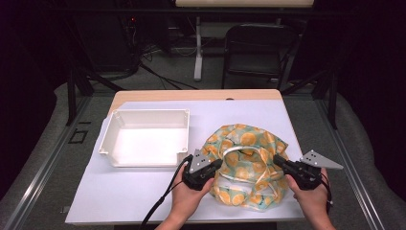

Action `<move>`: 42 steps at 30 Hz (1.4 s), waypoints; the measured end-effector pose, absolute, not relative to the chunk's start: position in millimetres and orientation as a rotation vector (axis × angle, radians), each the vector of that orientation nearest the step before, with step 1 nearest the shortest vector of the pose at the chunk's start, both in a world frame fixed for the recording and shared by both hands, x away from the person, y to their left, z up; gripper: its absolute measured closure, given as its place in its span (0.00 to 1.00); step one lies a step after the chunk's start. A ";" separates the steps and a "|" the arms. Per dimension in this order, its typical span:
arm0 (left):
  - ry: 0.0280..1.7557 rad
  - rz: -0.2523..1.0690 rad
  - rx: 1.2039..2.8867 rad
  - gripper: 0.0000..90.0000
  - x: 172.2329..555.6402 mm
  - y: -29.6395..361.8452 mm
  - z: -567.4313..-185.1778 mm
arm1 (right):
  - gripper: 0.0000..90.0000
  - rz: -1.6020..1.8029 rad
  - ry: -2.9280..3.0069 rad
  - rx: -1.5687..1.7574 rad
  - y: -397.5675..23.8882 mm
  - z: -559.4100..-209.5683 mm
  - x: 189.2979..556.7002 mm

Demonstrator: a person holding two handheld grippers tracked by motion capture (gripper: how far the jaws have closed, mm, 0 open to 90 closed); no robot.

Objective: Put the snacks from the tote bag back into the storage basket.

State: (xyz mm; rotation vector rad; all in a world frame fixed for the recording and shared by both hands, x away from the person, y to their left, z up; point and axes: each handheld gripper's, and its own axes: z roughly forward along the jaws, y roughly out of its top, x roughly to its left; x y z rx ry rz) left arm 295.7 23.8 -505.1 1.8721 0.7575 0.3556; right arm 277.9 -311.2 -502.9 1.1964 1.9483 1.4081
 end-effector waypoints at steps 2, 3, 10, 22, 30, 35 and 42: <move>0.751 0.362 1.866 1.00 298.9 22.0 -496.9 | 0.99 1.415 1.940 1.193 -309.7 -497.6 280.6; 0.746 0.366 1.861 1.00 300.6 21.3 -492.5 | 0.99 1.422 1.937 1.187 -309.0 -495.1 282.2; 0.734 0.383 1.823 1.00 312.8 19.4 -465.2 | 0.99 1.439 1.903 1.180 -308.8 -479.3 291.4; 0.794 0.342 1.735 1.00 340.7 25.9 -447.9 | 1.00 1.442 1.812 1.206 -318.4 -446.9 312.6; 0.882 0.348 1.709 1.00 374.0 28.9 -444.2 | 1.00 1.411 1.780 1.264 -320.8 -441.1 347.4; 0.989 0.333 1.684 1.00 400.8 40.0 -440.3 | 1.00 1.334 1.780 1.305 -326.2 -441.8 364.4; 1.078 0.325 1.720 1.00 433.6 35.6 -444.9 | 1.00 1.309 1.775 1.406 -336.8 -453.7 392.1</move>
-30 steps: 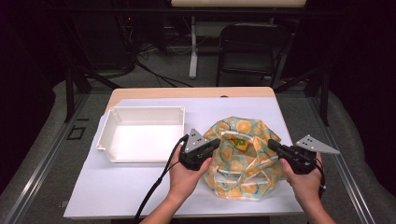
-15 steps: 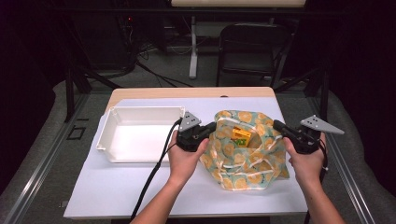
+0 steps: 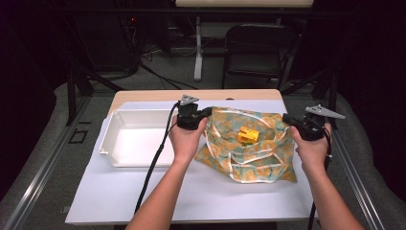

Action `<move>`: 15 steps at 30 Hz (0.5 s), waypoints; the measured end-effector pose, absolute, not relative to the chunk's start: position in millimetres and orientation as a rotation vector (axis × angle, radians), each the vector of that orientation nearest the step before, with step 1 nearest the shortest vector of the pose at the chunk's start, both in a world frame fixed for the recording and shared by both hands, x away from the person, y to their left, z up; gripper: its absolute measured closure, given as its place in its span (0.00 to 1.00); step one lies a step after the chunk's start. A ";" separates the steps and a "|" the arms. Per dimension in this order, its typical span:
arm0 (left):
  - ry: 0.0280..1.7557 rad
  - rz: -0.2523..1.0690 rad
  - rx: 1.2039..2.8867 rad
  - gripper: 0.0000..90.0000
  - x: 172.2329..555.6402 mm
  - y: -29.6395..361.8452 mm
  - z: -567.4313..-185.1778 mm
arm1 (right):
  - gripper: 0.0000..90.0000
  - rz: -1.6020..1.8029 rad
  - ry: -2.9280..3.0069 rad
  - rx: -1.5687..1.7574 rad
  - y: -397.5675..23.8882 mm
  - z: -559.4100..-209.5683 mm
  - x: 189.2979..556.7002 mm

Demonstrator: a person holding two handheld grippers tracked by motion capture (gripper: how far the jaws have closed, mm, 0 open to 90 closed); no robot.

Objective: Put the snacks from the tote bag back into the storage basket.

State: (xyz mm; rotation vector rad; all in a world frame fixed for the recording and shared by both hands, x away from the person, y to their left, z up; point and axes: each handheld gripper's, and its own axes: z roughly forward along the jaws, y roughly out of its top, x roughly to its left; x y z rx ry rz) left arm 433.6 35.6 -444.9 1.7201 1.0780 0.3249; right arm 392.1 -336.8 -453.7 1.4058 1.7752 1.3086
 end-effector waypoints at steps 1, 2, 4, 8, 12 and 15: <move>1.086 0.318 1.722 1.00 435.4 33.8 -446.9 | 1.00 1.299 1.785 1.416 -336.9 -455.8 394.8; 1.092 0.314 1.718 1.00 436.3 32.6 -448.6 | 0.96 1.303 1.783 1.430 -336.7 -457.3 396.2; 1.099 0.300 1.713 1.00 437.0 30.4 -450.8 | 0.83 1.343 1.778 1.427 -337.1 -457.3 394.6; 1.116 0.305 1.713 1.00 437.9 27.8 -451.3 | 0.62 1.359 1.801 1.350 -333.2 -449.4 379.5; 1.136 0.306 1.699 1.00 439.6 27.5 -451.2 | 0.54 1.368 1.814 1.255 -322.8 -440.5 356.0; 1.148 0.305 1.697 1.00 440.7 27.3 -451.9 | 0.53 1.407 1.832 1.188 -309.3 -439.7 335.7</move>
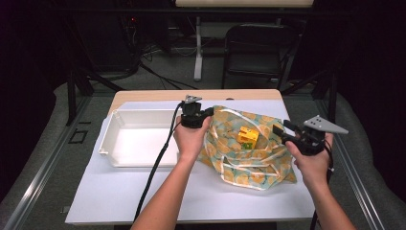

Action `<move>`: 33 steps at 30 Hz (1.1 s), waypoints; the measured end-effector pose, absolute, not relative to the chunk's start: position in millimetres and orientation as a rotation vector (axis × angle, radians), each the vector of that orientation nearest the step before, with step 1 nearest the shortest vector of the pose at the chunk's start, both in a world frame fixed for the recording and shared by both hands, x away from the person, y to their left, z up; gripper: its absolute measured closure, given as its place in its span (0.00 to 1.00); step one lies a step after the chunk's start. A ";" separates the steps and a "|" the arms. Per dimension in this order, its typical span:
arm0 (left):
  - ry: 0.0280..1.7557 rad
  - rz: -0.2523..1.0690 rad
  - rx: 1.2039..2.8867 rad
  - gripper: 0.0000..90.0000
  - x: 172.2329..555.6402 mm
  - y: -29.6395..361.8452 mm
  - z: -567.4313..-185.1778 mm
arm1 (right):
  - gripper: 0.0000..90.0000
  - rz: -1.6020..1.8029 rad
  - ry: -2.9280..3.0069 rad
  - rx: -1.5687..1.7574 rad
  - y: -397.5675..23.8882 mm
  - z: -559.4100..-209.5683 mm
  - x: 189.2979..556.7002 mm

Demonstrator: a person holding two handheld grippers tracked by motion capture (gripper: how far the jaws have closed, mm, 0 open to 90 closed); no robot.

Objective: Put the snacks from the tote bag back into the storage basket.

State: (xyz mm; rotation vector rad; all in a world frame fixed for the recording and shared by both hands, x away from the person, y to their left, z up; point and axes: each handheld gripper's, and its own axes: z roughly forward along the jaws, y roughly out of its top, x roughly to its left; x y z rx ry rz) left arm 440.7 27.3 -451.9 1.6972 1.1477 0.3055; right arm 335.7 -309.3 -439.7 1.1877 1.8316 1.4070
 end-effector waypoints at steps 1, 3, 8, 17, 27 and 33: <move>1.150 0.304 1.694 1.00 441.2 27.1 -452.3 | 0.53 1.429 1.858 1.154 -303.8 -441.6 329.9; 1.154 0.298 1.689 1.00 442.0 27.3 -452.6 | 0.53 1.487 1.931 1.094 -292.3 -449.1 322.1; 1.157 0.286 1.673 1.00 442.8 27.1 -453.0 | 0.37 1.494 2.104 0.959 -266.9 -476.3 320.4; 1.148 0.272 1.677 1.00 441.9 24.0 -454.8 | 0.49 1.351 2.244 0.830 -237.3 -506.7 324.1; 1.097 0.260 1.705 0.91 432.0 27.7 -453.0 | 1.00 1.240 2.108 0.894 -245.9 -493.1 329.7; 1.044 0.246 1.733 0.73 423.1 35.9 -452.8 | 1.00 1.317 1.974 0.980 -259.6 -470.6 342.3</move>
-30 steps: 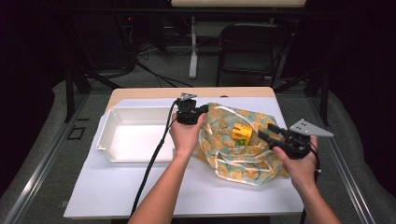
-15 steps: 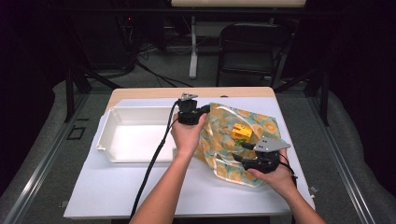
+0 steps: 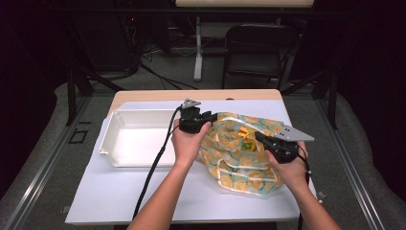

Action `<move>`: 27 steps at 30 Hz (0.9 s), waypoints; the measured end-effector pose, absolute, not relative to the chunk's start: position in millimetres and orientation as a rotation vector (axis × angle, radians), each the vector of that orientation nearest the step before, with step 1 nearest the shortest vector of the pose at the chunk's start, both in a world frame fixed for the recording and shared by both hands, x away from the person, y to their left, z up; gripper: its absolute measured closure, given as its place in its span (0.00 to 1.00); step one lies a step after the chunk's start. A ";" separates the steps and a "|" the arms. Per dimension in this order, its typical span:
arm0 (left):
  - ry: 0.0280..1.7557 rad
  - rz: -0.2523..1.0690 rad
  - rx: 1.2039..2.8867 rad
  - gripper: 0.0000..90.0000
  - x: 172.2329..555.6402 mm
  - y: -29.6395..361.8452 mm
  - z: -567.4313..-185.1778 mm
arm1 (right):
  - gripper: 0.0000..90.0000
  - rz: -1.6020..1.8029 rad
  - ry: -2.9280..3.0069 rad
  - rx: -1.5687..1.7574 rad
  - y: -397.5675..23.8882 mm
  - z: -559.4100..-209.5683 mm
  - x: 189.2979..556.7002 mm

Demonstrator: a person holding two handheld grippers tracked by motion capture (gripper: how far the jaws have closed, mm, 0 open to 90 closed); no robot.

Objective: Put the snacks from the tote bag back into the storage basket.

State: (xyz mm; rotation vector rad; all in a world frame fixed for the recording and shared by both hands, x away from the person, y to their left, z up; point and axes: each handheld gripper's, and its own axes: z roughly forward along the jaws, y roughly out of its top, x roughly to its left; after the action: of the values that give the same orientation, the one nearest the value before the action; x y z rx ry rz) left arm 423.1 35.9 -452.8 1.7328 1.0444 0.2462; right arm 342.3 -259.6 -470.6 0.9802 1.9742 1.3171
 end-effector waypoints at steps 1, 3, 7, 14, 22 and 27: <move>1.038 0.246 1.723 0.71 421.4 35.9 -453.6 | 1.00 1.327 1.958 0.995 -260.3 -467.8 345.4; 1.015 0.245 1.724 0.64 418.0 37.4 -454.3 | 1.00 1.320 1.942 1.012 -261.6 -462.6 351.5; 0.962 0.226 1.724 0.54 409.8 38.7 -456.8 | 1.00 1.307 1.924 1.056 -262.3 -455.8 362.3; 0.853 0.208 1.729 0.34 392.0 32.6 -456.5 | 1.00 1.294 1.904 1.142 -265.0 -456.0 378.4; 0.761 0.283 1.823 0.16 370.2 9.4 -460.3 | 1.00 1.301 1.882 1.199 -268.9 -454.8 386.2; 0.797 0.372 1.895 0.13 370.2 -6.3 -465.7 | 1.00 1.311 1.876 1.204 -269.1 -452.6 387.6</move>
State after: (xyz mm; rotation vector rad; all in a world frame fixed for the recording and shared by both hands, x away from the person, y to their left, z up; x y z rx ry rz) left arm 370.2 -6.3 -465.7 1.8946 0.7973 0.3719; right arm 387.6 -269.1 -452.6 1.2043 1.8760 1.3108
